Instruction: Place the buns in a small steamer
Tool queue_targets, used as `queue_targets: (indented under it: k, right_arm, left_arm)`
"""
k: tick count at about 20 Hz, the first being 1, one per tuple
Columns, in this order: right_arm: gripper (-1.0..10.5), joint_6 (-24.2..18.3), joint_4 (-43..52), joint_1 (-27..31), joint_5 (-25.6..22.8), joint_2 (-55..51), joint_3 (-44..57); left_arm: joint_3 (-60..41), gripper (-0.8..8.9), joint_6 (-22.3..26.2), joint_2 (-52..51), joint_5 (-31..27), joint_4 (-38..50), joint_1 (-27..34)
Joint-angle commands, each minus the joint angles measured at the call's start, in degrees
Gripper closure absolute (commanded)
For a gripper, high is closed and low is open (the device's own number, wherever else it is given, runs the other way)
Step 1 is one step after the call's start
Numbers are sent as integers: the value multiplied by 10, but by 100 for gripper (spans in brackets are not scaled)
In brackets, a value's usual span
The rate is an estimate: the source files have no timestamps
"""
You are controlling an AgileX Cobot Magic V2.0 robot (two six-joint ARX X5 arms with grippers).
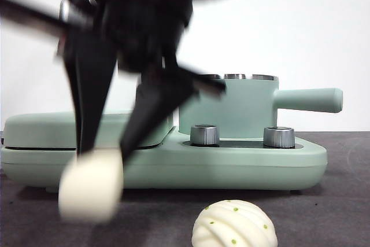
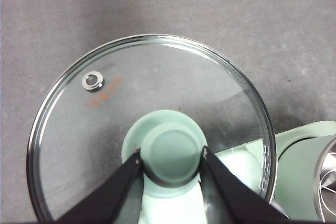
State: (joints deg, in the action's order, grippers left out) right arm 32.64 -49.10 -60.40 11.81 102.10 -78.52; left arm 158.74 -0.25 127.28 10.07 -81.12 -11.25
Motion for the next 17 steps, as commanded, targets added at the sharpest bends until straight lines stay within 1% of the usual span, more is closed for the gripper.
queue_targets:
  k: [1, 4, 7, 10, 13, 17]
  right_arm:
    - [834, -56, -92, 34, 2, 9, -98]
    - [834, -105, -171, 102, 1, 10, -203]
    - [834, -139, -210, 179, -3, 23, -291]
    - [833, -172, -244, 246, -3, 65, -361]
    - [833, -186, -248, 286, -3, 112, -396]
    - [833, -204, -243, 309, -3, 157, -408]
  left_arm:
    - [24, 758, -5, -7, 5, -20, 0]
    - [24, 758, -5, -7, 5, -20, 0]
    - [24, 758, -5, -7, 5, -20, 0]
    - [24, 758, -5, -7, 5, -20, 0]
    - [24, 758, -5, -7, 5, -20, 0]
    - [24, 758, -5, -7, 5, -20, 0]
